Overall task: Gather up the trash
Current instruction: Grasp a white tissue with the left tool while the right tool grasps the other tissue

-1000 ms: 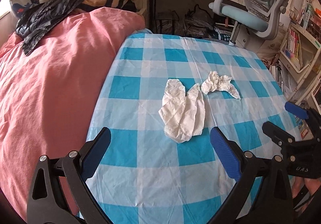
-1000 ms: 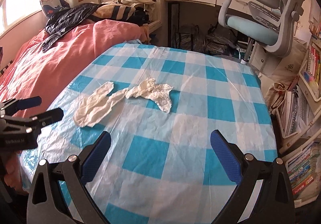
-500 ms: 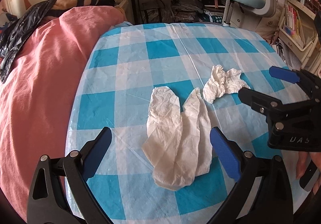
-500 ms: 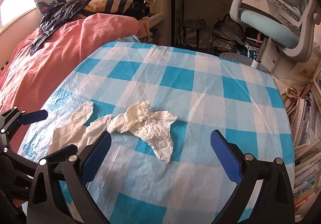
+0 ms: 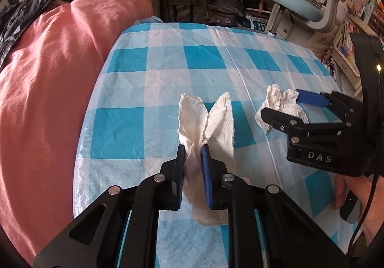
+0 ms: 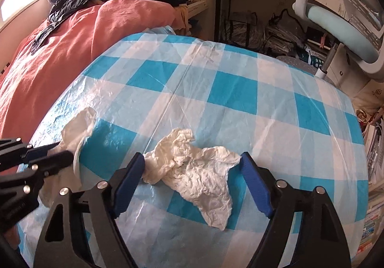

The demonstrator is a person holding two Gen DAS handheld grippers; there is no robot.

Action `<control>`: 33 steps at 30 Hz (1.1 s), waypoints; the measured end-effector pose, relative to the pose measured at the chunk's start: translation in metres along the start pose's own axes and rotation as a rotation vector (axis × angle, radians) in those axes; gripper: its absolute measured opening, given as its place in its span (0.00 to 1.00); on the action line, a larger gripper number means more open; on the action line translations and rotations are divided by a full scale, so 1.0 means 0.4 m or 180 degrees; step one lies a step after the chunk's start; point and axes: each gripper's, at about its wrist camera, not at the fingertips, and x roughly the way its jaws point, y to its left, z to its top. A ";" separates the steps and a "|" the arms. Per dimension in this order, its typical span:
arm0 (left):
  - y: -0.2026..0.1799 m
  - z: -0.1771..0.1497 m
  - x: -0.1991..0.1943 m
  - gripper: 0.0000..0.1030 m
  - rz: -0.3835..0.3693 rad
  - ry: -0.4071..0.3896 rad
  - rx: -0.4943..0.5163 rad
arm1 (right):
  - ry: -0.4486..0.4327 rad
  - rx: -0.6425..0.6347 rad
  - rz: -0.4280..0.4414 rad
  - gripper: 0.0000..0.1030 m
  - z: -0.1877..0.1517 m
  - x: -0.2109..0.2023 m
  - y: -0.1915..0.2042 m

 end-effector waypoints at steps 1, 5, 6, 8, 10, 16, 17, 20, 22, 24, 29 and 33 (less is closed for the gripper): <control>0.009 0.004 -0.005 0.12 -0.0020 -0.0019 -0.0056 | 0.0006 -0.0009 0.0015 0.74 -0.002 -0.002 -0.002; 0.016 0.014 -0.026 0.12 -0.0059 -0.0103 -0.0129 | -0.0013 -0.0070 0.0088 0.59 -0.008 -0.009 0.003; 0.013 0.015 -0.030 0.12 -0.0054 -0.0116 -0.0123 | -0.0017 -0.0083 0.0126 0.55 -0.009 -0.011 0.005; 0.006 0.015 -0.034 0.12 -0.0032 -0.0130 -0.0092 | -0.0013 -0.0114 0.0189 0.41 -0.011 -0.015 0.011; -0.002 0.014 -0.041 0.12 -0.0005 -0.0148 -0.0058 | 0.0001 -0.0138 0.0246 0.30 -0.011 -0.017 0.017; -0.019 0.005 -0.087 0.12 -0.0027 -0.0260 -0.0024 | 0.0025 -0.0167 0.0352 0.18 -0.036 -0.052 0.021; -0.025 0.003 -0.098 0.12 -0.0032 -0.0282 -0.0012 | 0.0014 -0.0165 0.0369 0.17 -0.040 -0.064 0.020; -0.041 -0.007 -0.142 0.12 -0.0045 -0.0378 0.0028 | -0.0070 -0.0153 0.0445 0.17 -0.053 -0.120 0.020; -0.050 -0.018 -0.179 0.12 -0.0053 -0.0462 0.0053 | -0.0154 -0.0159 0.0533 0.17 -0.066 -0.169 0.022; -0.062 -0.033 -0.216 0.12 -0.0074 -0.0543 0.0084 | -0.0230 -0.0183 0.0581 0.17 -0.084 -0.217 0.029; -0.093 -0.095 -0.294 0.12 -0.0093 -0.0672 0.0190 | -0.0372 -0.0155 0.0672 0.17 -0.138 -0.311 0.035; -0.108 -0.141 -0.335 0.12 -0.0122 -0.0722 0.0198 | -0.0427 -0.0009 0.0654 0.20 -0.162 -0.321 0.027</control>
